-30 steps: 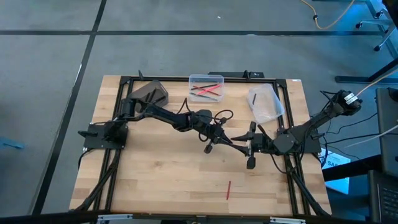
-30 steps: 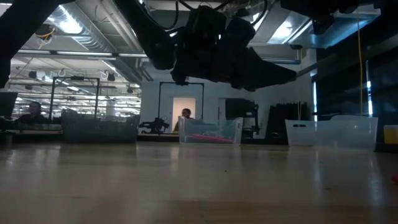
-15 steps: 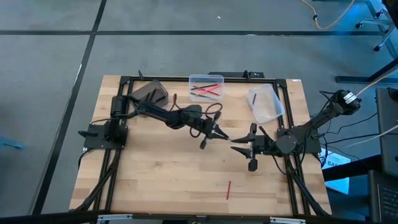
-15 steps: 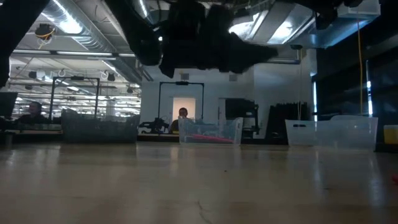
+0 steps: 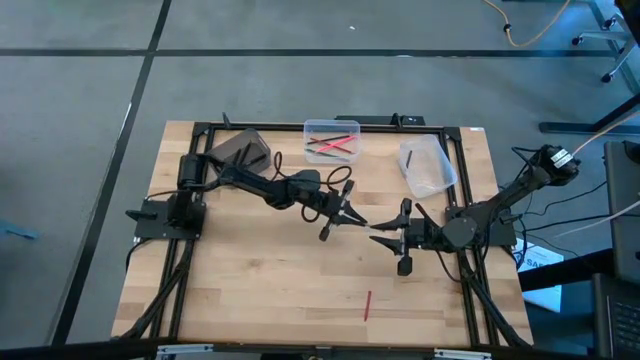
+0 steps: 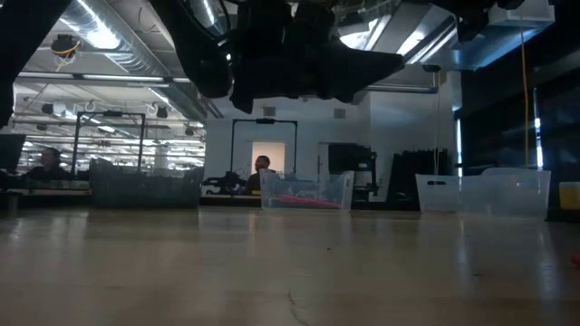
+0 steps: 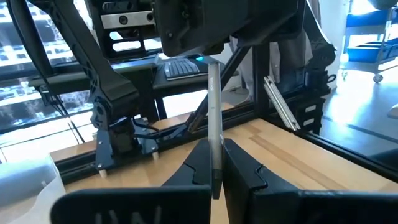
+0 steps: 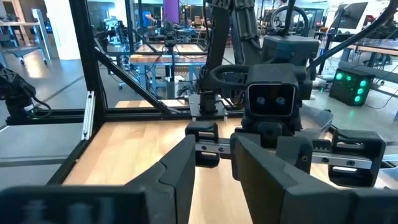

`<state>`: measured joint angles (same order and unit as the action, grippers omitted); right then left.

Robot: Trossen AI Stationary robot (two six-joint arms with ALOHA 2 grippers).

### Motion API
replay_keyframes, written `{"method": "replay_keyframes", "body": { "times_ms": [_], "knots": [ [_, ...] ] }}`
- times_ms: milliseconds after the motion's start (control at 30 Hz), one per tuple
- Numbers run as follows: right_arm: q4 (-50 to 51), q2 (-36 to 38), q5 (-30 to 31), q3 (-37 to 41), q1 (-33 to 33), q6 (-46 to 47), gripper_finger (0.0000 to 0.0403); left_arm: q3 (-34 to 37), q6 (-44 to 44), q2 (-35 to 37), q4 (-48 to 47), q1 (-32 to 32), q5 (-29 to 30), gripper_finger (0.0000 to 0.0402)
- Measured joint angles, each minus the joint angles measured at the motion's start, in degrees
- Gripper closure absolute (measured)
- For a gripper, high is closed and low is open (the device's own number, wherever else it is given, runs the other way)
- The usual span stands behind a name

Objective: Sort crayons/erasers/pens/pencils in bins
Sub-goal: Put the gray crayon into the right transparent bin

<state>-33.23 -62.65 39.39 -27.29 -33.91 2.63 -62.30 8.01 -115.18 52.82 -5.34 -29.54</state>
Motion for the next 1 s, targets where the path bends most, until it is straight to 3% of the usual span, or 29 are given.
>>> {"method": "replay_keyframes", "body": {
  "times_ms": [1000],
  "knots": [
    [-0.47,0.02,-0.59,0.0,0.02,-0.13,0.0283,0.0,-0.96,-0.15,7.56,2.34,-1.31,0.0398]
  ]
}}
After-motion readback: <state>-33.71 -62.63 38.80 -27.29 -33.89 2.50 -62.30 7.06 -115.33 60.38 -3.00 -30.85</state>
